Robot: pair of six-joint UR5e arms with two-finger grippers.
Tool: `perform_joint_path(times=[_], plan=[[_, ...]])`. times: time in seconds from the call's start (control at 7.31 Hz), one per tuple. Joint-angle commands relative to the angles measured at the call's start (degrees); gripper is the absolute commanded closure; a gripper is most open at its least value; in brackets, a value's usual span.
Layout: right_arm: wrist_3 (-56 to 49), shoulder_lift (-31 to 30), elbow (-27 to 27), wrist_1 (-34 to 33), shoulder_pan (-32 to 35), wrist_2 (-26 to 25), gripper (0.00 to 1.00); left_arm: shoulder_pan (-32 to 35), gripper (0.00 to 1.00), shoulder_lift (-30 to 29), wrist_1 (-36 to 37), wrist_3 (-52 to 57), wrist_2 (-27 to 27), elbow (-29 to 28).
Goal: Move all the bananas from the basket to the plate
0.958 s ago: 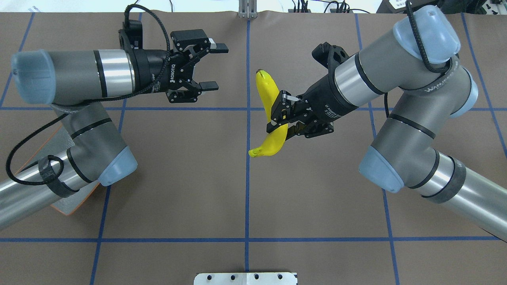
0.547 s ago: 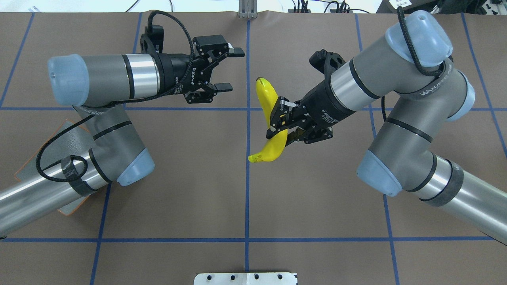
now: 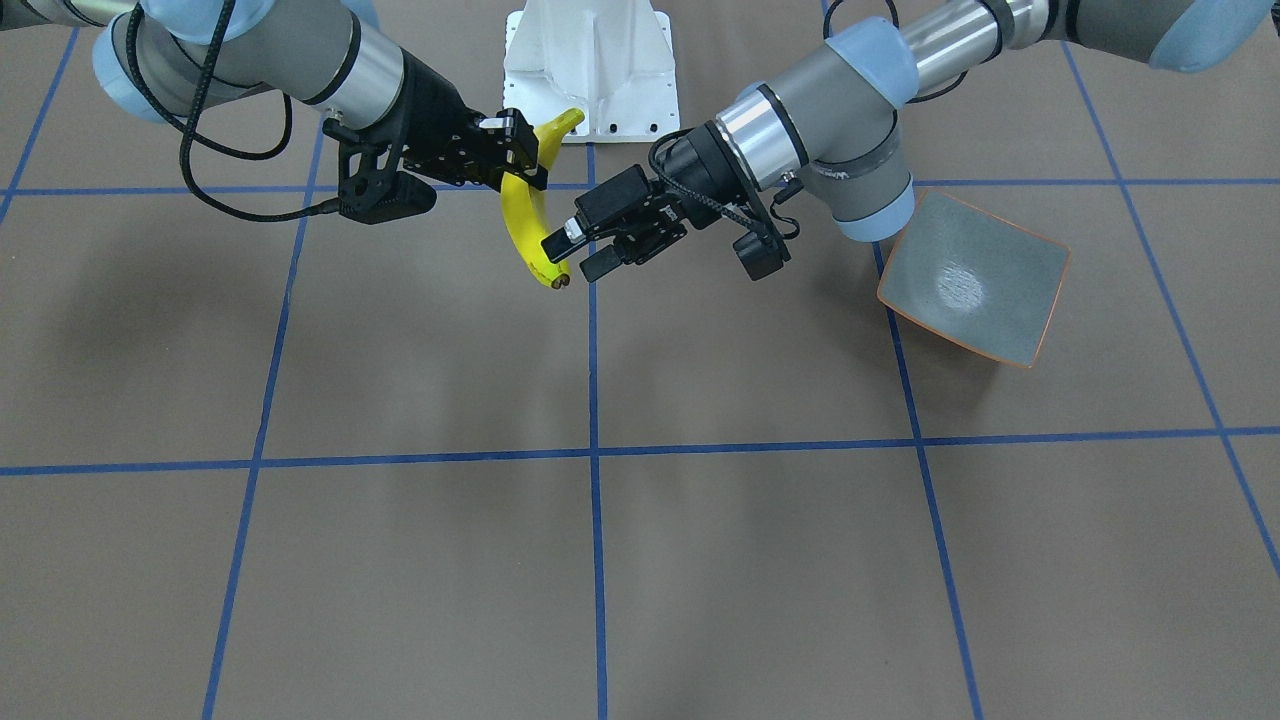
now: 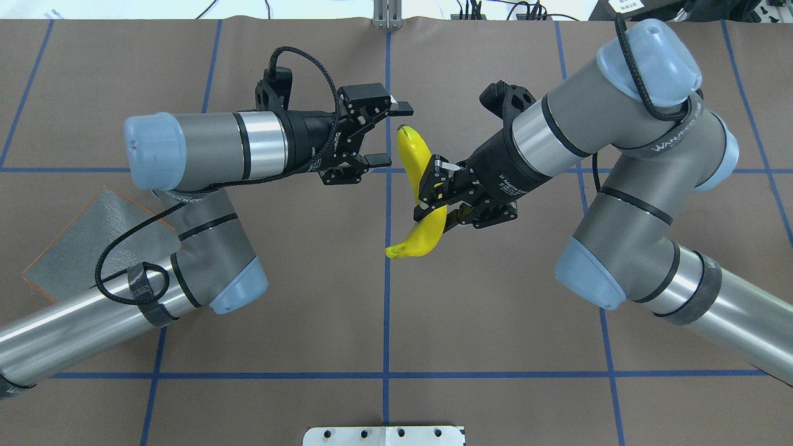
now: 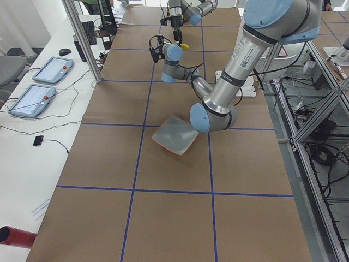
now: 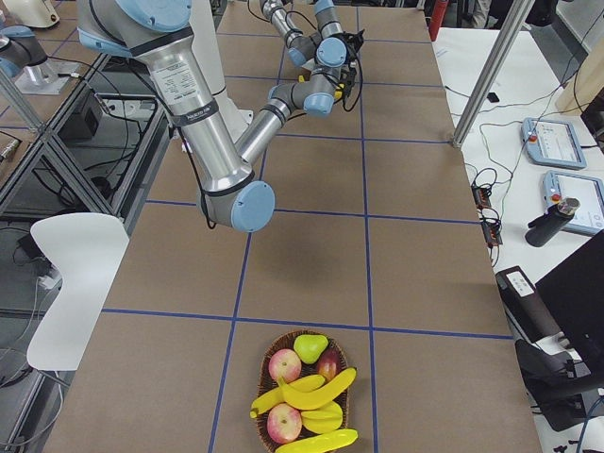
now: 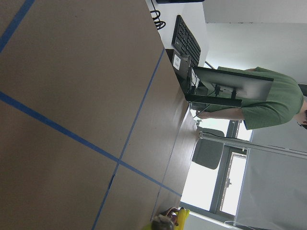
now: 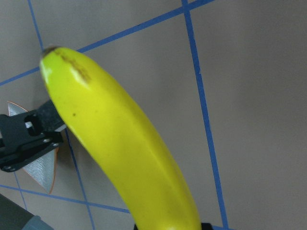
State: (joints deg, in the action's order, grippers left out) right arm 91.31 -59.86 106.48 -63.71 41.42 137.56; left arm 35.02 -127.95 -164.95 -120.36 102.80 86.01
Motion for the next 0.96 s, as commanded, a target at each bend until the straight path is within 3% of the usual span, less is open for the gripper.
perform_joint_path(times=[0.0,0.14,0.27,0.82], plan=[[0.00,0.00,-0.22,-0.01,-0.20,-0.18,1.00,-1.53,0.00,-0.37,0.33,0.66,-0.68,-0.05],[-0.08,-0.08,-0.22,0.08,-0.20,-0.10,1.00,-1.62,0.01,-1.24,0.50,0.66,-2.33,-0.05],[0.00,-0.26,-0.13,0.17,-0.29,-0.27,1.00,-2.23,0.10,-1.08,0.50,0.74,-2.87,-0.23],[-0.08,-0.44,0.13,0.26,-0.29,-0.10,1.00,-3.21,0.10,-1.17,0.94,2.85,-2.96,-0.84]])
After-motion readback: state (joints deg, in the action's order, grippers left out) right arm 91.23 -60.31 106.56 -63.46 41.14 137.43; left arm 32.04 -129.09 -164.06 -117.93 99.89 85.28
